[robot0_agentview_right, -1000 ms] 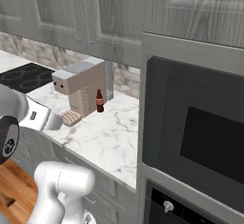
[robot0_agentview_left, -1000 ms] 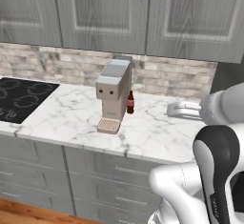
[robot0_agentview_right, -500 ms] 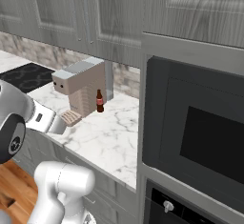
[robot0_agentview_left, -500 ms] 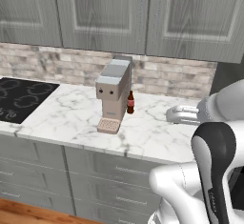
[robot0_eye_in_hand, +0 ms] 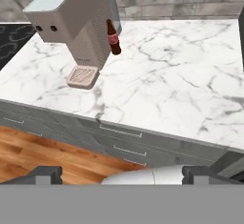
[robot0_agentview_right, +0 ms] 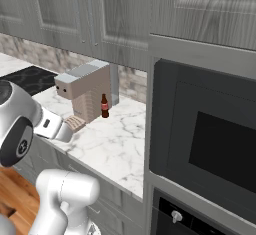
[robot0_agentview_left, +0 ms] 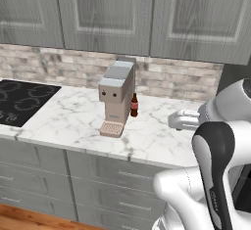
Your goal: Move the drinks to the dining counter.
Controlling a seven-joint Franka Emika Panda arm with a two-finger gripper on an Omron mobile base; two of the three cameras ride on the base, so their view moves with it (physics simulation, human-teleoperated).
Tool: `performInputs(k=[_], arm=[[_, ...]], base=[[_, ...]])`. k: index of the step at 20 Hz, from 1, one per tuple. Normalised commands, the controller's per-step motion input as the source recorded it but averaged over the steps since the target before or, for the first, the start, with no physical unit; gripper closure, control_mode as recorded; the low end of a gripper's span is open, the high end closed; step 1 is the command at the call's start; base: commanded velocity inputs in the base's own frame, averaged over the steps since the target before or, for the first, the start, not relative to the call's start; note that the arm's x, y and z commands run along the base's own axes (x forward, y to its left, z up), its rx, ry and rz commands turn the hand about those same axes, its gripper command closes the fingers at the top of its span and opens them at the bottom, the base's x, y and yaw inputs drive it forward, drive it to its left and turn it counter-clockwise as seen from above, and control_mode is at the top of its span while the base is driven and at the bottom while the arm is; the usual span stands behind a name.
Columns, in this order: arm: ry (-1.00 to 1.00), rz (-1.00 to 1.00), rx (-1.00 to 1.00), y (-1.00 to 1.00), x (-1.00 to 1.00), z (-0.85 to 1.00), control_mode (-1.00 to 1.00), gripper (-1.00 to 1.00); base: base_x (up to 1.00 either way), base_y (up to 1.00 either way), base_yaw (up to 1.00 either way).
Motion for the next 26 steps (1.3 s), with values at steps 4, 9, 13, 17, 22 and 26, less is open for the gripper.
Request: performInputs(k=[4, 9, 13, 17, 22, 26], arm=[[-0.01, 0.01, 0.0, -0.12, 0.21, -0.16, -1.0, -1.0], [-0.04, 0.01, 0.0, -0.17, 0.27, -0.21, -1.0, -1.0], [-0.04, 0.02, 0.0, -0.14, 0.3, -0.22, -1.0, -1.0], [-0.06, 0.04, 0.01, -0.04, 0.32, -0.2, -1.0, -1.0], [-0.11, 0.08, 0.03, 0.0, 0.19, -0.19, -1.0, -1.0], [-0.17, 0.09, 0.02, 0.09, 0.11, -0.19, -1.0, -1.0]], base=[[0.0, 0.0, 0.0], [0.0, 0.0, 0.0], [0.0, 0.0, 0.0], [0.0, 0.0, 0.0], [0.0, 0.0, 0.0], [0.0, 0.0, 0.0]])
